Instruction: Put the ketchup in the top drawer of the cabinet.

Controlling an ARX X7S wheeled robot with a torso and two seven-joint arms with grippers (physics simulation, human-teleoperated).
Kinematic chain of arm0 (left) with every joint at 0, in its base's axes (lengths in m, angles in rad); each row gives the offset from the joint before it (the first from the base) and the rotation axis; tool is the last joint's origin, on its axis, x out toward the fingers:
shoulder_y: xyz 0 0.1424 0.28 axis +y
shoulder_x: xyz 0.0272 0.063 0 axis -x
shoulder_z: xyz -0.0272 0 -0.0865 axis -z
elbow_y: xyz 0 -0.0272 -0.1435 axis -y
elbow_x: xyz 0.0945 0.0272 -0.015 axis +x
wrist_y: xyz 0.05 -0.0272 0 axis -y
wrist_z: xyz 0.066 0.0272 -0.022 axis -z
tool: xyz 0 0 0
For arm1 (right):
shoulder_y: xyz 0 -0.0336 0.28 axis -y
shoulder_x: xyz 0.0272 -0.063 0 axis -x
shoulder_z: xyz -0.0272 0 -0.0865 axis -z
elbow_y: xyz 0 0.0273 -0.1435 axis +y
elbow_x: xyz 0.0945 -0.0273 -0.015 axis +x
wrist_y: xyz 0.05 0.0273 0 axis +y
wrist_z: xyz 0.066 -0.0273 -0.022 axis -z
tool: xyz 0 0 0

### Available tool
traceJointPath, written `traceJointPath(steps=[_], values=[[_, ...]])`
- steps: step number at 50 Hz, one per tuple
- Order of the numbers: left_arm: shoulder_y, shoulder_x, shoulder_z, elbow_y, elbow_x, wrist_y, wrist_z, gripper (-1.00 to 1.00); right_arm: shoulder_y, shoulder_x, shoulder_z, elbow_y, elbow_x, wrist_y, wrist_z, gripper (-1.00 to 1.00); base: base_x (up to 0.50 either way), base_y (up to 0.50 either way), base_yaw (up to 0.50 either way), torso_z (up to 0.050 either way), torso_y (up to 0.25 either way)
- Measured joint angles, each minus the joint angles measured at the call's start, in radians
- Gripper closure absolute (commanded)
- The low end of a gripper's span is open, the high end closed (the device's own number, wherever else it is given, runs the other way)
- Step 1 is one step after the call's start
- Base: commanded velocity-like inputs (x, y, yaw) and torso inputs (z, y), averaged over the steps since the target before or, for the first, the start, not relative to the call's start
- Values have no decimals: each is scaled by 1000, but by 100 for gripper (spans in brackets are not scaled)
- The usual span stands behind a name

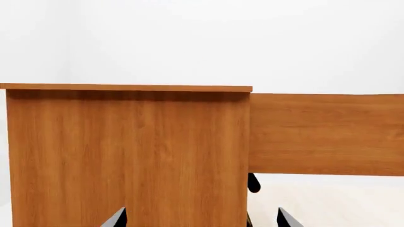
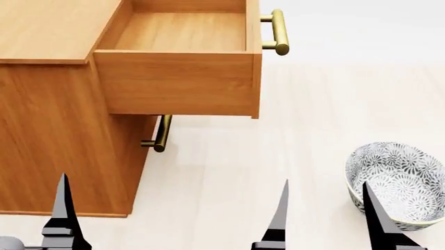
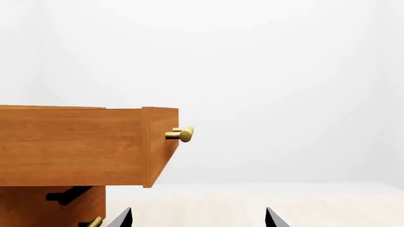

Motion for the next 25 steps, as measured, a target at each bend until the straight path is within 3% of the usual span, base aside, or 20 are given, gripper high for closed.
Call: traceJointPath(steps=[11, 25], values=[[-2, -6, 6, -11, 8, 8, -14, -100, -4, 71, 51, -39, 30, 44, -19, -100, 0, 0, 0, 0, 0], [-2, -12, 17, -24, 12, 17, -27, -100, -59, 185, 266, -16, 176, 79, -82, -100, 0, 0, 0, 0, 0]])
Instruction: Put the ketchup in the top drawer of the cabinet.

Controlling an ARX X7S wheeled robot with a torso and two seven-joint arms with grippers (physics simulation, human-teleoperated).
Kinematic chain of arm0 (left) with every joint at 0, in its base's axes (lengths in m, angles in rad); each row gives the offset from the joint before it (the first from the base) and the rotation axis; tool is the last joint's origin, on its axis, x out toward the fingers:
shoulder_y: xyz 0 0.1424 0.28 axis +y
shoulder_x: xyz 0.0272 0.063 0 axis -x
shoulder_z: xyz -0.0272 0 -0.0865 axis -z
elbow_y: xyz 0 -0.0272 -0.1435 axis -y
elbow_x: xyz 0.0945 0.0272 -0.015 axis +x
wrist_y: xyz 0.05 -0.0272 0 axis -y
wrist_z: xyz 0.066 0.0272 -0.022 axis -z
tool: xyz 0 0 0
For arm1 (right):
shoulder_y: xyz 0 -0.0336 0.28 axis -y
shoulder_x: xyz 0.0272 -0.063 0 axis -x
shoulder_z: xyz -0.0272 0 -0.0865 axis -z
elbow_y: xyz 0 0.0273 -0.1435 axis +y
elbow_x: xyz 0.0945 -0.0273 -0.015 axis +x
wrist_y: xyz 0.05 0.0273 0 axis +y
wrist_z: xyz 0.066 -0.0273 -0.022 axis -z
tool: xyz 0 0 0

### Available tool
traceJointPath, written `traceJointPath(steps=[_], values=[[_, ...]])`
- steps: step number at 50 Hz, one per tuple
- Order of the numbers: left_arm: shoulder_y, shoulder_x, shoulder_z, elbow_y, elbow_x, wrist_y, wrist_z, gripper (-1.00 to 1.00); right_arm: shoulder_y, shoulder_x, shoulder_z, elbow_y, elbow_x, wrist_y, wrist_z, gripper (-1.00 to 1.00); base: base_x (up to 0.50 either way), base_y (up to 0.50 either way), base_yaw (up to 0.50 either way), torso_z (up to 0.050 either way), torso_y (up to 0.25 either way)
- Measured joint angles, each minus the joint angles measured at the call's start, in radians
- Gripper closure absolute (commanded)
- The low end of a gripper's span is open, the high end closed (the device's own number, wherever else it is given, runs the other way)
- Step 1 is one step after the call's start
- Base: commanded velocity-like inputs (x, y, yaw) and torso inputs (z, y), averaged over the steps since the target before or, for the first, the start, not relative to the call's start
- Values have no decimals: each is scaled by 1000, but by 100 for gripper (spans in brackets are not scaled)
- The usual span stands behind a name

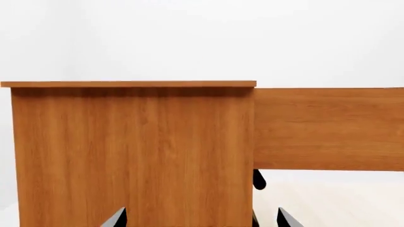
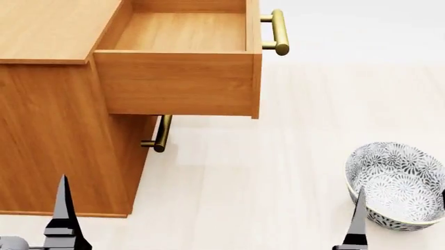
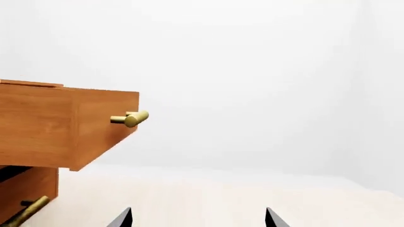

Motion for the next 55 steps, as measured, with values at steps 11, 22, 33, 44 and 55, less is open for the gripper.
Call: traceJointPath(steps=[11, 22, 33, 44, 55], values=[[2, -3, 8, -3, 1, 0, -12, -100, -113, 78, 239, 204, 160, -99, -245, -100, 0, 0, 0, 0, 0], [0, -7, 16, -13, -1, 4, -22, -100, -205, 87, 338, 280, 209, -167, -363, -100, 0, 0, 0, 0, 0], [-5, -15, 21, -29, -8, 11, -33, -100, -272, 55, 387, 351, 210, -257, -446, -100, 0, 0, 0, 0, 0], [-7, -25, 24, -42, -18, 18, -45, -100, -346, 17, 424, 359, 215, -317, -495, -100, 0, 0, 0, 0, 0], [-10, -33, 28, -52, -27, 23, -55, -100, -394, -16, 447, 347, 216, -351, -511, -100, 0, 0, 0, 0, 0]])
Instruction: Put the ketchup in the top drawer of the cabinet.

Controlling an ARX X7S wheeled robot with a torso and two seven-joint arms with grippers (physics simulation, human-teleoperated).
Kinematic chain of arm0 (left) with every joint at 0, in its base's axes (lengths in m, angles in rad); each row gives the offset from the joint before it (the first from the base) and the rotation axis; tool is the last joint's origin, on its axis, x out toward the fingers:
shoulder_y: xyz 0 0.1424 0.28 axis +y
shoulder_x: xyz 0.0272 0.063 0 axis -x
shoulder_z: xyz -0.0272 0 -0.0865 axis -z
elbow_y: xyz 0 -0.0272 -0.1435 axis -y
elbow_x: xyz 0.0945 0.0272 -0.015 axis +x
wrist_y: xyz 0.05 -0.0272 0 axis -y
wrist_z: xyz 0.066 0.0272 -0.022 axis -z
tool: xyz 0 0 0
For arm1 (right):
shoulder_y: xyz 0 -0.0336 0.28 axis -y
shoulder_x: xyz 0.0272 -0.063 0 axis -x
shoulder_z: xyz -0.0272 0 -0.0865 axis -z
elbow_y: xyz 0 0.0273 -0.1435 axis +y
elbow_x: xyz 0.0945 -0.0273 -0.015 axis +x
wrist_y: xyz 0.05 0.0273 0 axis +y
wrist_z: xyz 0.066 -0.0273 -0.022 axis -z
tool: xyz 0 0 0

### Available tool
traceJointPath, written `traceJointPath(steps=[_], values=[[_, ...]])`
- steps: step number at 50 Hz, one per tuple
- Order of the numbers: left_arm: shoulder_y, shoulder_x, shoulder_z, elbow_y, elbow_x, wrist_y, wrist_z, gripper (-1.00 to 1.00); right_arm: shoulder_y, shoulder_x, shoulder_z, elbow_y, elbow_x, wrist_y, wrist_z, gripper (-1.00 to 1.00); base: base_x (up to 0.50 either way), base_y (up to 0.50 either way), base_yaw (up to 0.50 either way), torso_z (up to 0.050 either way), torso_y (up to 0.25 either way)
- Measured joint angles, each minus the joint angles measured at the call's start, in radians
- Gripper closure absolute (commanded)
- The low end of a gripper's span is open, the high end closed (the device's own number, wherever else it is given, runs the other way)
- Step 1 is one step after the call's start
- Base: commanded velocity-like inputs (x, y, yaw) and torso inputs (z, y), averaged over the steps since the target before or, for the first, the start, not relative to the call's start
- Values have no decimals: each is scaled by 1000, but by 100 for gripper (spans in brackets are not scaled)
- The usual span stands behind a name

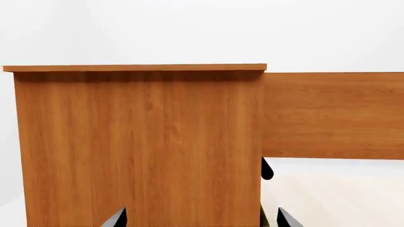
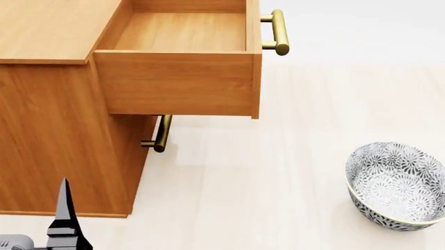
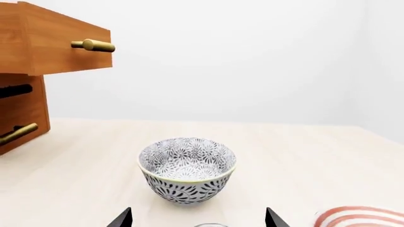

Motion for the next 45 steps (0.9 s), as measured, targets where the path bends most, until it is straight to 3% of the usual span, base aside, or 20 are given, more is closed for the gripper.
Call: traceJointPath(steps=[45], values=[[-7, -26, 18, -27, -25, 18, -33, -100, 84, -45, -61, 149, -85, -42, 20, -100, 0, 0, 0, 0, 0]])
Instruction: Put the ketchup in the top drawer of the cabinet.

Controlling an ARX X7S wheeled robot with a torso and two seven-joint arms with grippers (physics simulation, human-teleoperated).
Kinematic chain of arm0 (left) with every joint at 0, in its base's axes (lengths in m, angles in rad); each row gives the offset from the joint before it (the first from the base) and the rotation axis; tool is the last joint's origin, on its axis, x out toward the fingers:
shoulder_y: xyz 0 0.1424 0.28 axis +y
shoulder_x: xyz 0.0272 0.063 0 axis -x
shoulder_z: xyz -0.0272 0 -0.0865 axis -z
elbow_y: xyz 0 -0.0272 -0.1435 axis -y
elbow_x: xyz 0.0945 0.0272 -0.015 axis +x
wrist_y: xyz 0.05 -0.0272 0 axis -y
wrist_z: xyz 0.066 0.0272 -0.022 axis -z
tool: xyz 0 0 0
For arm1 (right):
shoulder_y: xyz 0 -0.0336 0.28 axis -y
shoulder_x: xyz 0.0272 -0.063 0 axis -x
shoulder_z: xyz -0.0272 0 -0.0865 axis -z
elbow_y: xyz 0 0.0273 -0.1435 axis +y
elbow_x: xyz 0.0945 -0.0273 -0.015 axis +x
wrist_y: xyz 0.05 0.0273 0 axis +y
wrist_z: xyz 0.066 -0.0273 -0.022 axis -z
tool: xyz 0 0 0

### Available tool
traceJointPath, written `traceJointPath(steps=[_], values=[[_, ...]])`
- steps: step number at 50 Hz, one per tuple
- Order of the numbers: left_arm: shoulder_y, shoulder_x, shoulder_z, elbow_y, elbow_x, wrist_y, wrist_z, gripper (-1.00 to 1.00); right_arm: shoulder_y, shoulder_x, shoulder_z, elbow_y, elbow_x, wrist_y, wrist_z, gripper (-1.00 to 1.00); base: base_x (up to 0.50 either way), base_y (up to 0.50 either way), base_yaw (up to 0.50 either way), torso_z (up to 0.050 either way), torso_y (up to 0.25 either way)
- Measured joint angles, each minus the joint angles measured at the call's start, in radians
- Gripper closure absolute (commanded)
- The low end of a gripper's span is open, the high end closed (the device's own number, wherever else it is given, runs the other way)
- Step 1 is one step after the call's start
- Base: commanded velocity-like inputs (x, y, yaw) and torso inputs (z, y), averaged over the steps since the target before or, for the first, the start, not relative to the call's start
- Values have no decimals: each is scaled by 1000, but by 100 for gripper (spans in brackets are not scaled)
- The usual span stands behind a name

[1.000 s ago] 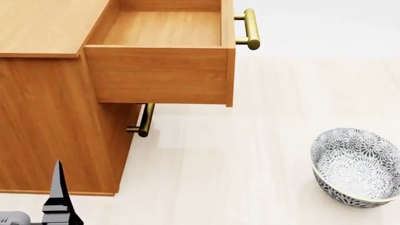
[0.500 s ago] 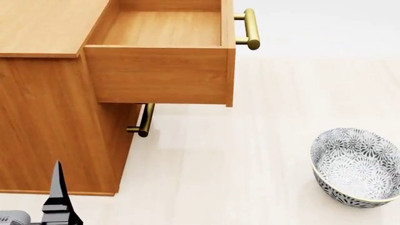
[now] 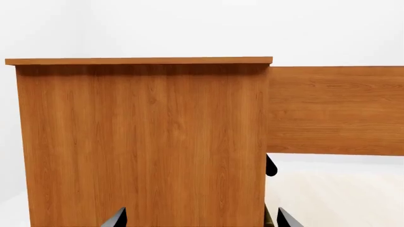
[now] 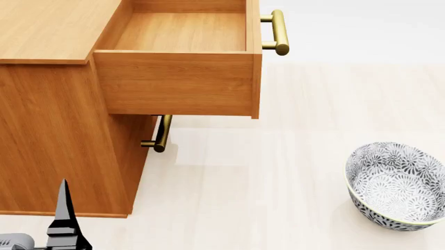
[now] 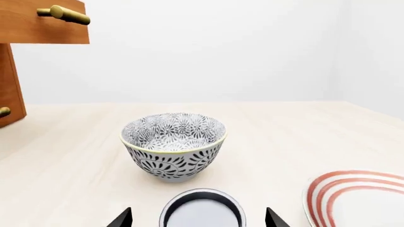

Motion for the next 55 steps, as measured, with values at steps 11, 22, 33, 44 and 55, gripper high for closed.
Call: traceJointPath(steps=[11, 22, 33, 44, 55], values=[[-4, -3, 5, -9, -5, 3, -4, -100, 44, 2, -28, 43, -26, 8, 15, -100, 0, 0, 0, 0, 0], [-7, -6, 7, -20, -10, 9, -8, -100, 85, 11, -53, 89, -56, 34, 43, -100, 0, 0, 0, 0, 0], [-10, -9, 11, -27, -13, 14, -12, -100, 112, 17, -72, 136, -77, 54, 58, -100, 0, 0, 0, 0, 0], [-12, -13, 14, -32, -16, 16, -17, -100, 130, 20, -82, 152, -58, 76, 60, 100, 0, 0, 0, 0, 0], [-14, -16, 18, -35, -18, 17, -21, -100, 134, 19, -83, 157, -43, 76, 65, 100, 0, 0, 0, 0, 0]])
